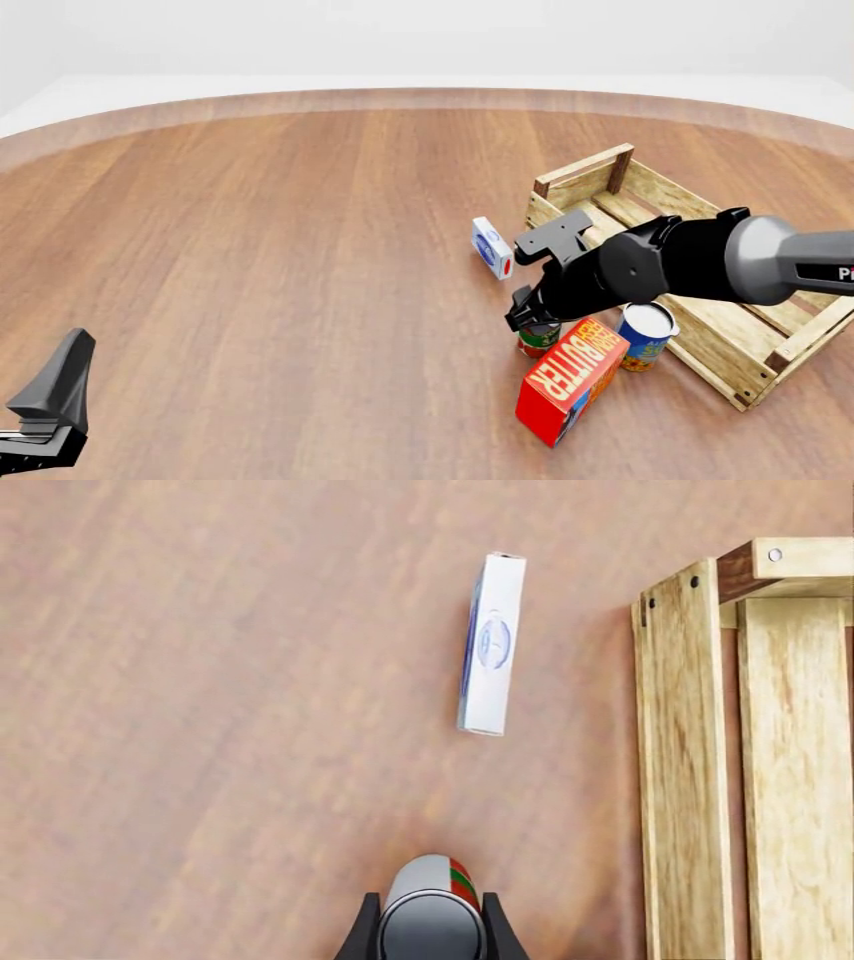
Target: Pick up the tomato sauce, and put it in the wooden tray.
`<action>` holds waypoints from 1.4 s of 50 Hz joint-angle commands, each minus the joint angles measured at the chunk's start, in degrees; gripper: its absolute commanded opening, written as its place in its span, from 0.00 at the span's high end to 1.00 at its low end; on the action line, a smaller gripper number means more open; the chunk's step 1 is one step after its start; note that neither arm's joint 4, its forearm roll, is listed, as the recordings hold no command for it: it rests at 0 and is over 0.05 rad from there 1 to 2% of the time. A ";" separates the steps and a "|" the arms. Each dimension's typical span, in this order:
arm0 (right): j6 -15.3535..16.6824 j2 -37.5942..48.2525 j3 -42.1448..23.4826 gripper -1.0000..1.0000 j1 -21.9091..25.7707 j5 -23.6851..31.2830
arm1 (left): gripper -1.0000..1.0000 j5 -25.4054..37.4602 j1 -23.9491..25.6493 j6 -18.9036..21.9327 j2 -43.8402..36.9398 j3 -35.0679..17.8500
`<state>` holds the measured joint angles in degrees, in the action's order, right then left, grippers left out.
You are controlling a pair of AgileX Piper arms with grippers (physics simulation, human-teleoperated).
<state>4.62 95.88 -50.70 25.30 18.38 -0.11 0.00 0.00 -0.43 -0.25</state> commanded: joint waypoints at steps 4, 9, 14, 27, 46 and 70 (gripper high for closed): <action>0.45 0.63 -0.03 1.00 0.24 -0.06 | 0.00 0.00 0.00 0.00 0.00 0.00; 1.32 -0.43 -0.92 1.00 -1.51 -0.30 | 0.00 0.00 0.00 0.00 0.00 0.00; 1.13 -0.53 -1.08 1.00 -1.22 -0.43 | 0.00 0.00 0.00 0.00 0.00 0.00; 2.68 -6.98 -5.38 1.00 -3.85 3.16 | 0.00 0.00 0.00 0.00 0.00 0.00; 9.79 -10.03 -18.19 1.00 -14.67 12.81 | 0.00 0.00 0.00 0.00 0.00 0.00; 9.87 -1.06 -18.95 1.00 -24.27 7.81 | 0.00 0.00 0.00 0.00 0.00 0.00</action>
<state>15.87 90.48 -69.24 5.02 28.76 -0.11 0.00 0.00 -0.43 -0.25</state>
